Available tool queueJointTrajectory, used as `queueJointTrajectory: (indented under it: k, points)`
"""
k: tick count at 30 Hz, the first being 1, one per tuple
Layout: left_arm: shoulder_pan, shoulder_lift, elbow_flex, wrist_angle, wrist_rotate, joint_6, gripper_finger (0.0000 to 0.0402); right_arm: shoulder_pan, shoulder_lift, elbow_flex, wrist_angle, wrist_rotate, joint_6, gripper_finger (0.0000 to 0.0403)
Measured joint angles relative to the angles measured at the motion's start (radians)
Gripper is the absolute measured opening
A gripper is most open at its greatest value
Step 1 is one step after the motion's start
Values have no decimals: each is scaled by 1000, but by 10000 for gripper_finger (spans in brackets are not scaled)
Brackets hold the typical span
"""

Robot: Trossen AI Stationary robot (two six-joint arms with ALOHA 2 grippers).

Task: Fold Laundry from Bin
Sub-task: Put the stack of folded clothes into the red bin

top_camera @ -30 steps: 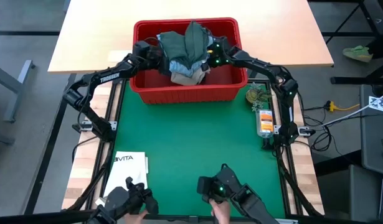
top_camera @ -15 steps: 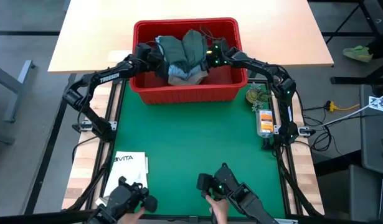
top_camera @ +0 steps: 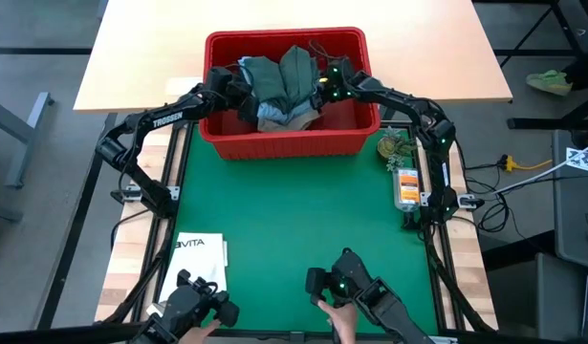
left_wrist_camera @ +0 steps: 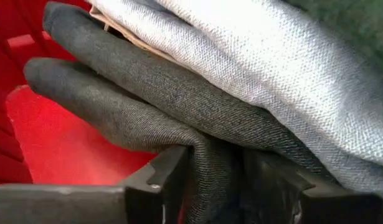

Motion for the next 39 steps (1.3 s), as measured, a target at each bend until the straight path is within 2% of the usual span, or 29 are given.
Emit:
queueJointTrajectory:
  k: [4, 9, 13, 21, 26, 33, 37, 39]
  points:
    - [-1, -14, 0, -9, -25, 48, 165, -19, 0, 0, 0, -60, -2, 154]
    - [-1, -60, 0, -15, -40, 95, 176, -49, 0, -1, -3, -153, -3, 153]
    - [-1, -99, 0, -16, -58, 130, 176, -58, -1, -1, -1, -169, -4, 148]
    - [0, -160, -2, -15, -85, 184, 166, -59, -16, -1, 8, -144, -48, 147]
    - [-3, -194, -2, -10, -29, 178, 159, -59, -34, -2, 6, -113, -132, 147]
    - [-23, -211, -2, -10, 16, 172, 147, -58, -103, -2, 1, -10, -249, 147]
    - [-27, -211, -2, -10, 9, 172, 140, -58, -157, -2, 7, 39, -287, 147]
    - [-27, -211, -2, -11, -28, 172, 137, -58, -178, -2, 1, 70, -316, 147]
